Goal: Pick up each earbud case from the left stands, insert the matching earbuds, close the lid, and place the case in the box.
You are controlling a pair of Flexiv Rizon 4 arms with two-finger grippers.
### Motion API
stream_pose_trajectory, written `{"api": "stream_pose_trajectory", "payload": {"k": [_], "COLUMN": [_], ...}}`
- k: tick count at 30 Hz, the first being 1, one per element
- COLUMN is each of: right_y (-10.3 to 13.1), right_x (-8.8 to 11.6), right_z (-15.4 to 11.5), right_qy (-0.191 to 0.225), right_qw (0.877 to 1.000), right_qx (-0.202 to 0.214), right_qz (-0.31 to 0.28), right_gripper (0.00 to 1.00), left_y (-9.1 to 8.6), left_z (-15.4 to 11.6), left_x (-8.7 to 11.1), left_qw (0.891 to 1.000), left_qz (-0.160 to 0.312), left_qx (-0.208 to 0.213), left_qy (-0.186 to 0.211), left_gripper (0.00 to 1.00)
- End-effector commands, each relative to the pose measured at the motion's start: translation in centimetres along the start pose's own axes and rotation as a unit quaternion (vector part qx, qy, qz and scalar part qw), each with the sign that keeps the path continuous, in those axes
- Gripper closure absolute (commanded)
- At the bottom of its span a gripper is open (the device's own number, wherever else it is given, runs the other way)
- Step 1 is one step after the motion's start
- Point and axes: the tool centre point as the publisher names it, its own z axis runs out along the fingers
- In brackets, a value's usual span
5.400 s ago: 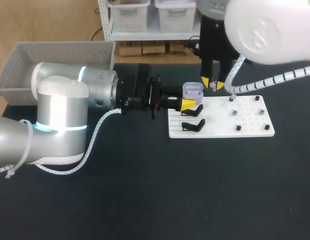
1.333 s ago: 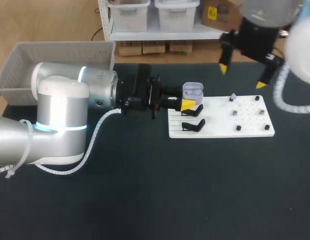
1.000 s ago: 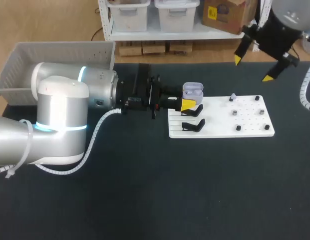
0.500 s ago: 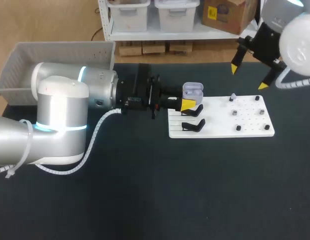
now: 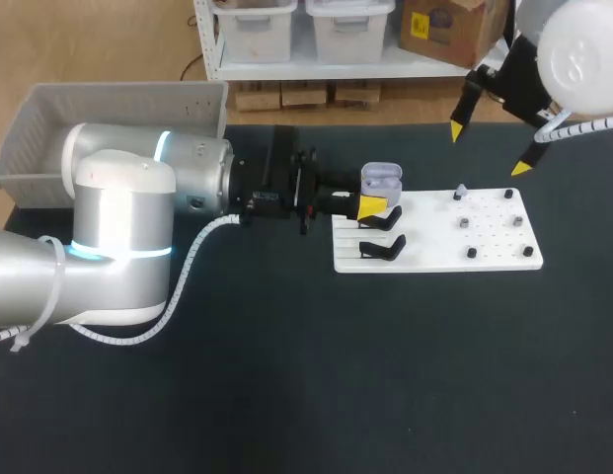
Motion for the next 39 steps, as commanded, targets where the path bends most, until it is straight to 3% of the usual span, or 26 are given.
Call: {"api": "stream_pose_trajectory", "payload": {"k": [1, 4, 8, 11, 15, 19, 28, 30, 31, 32, 33, 35, 39], "right_y": [-0.1, -0.1, 0.1, 0.3, 0.2, -0.4, -0.3, 0.1, 0.2, 0.4, 0.6, 0.9, 1.2], "right_x": [0.1, 0.2, 0.6, 1.1, 1.4, 1.1, 0.6, 0.5, 0.5, 0.5, 0.4, 0.2, -0.4], "right_z": [0.0, 0.3, 1.3, 2.1, 3.2, 4.3, 5.6, 5.9, 5.9, 6.1, 6.2, 6.5, 7.0], "right_qy": [-0.001, 0.015, -0.006, -0.051, -0.078, -0.065, -0.057, -0.056, -0.056, -0.056, -0.057, -0.058, -0.058], "right_qw": [1.000, 1.000, 0.999, 0.996, 0.992, 0.992, 0.988, 0.987, 0.987, 0.986, 0.985, 0.984, 0.983], "right_qx": [-0.001, -0.009, 0.015, 0.033, 0.025, -0.006, -0.032, -0.034, -0.034, -0.032, -0.029, -0.025, -0.016], "right_qz": [0.000, -0.010, -0.035, -0.069, -0.092, -0.111, -0.140, -0.146, -0.149, -0.155, -0.158, -0.165, -0.175], "right_gripper": [0.00, 0.00, 0.00, 0.00, 0.00, 0.00, 0.00, 0.11, 0.31, 0.37, 0.38, 0.51, 0.53], "left_y": [-0.1, -0.1, -0.1, -0.1, -0.1, -0.1, -0.1, -0.1, -0.1, -0.1, -0.1, -0.1, -0.1], "left_z": [0.0, 0.0, 0.0, 0.0, 0.0, 0.0, 0.0, 0.0, 0.0, 0.0, 0.0, 0.0, 0.0], "left_x": [0.1, 0.1, 0.1, 0.1, 0.1, 0.1, 0.1, 0.1, 0.1, 0.1, 0.1, 0.1, 0.1], "left_qw": [1.000, 1.000, 1.000, 1.000, 1.000, 1.000, 1.000, 1.000, 1.000, 1.000, 1.000, 1.000, 1.000], "left_qz": [0.001, 0.001, 0.001, 0.001, 0.001, 0.001, 0.001, 0.001, 0.001, 0.001, 0.001, 0.001, 0.001], "left_qx": [-0.002, -0.002, -0.002, -0.002, -0.002, -0.002, -0.002, -0.002, -0.002, -0.002, -0.002, -0.002, -0.002], "left_qy": [-0.001, -0.001, -0.001, -0.001, -0.001, -0.001, -0.001, -0.001, -0.001, -0.001, -0.001, -0.001, -0.001], "left_gripper": [1.00, 1.00, 1.00, 1.00, 1.00, 1.00, 1.00, 1.00, 1.00, 1.00, 1.00, 1.00, 1.00]}}
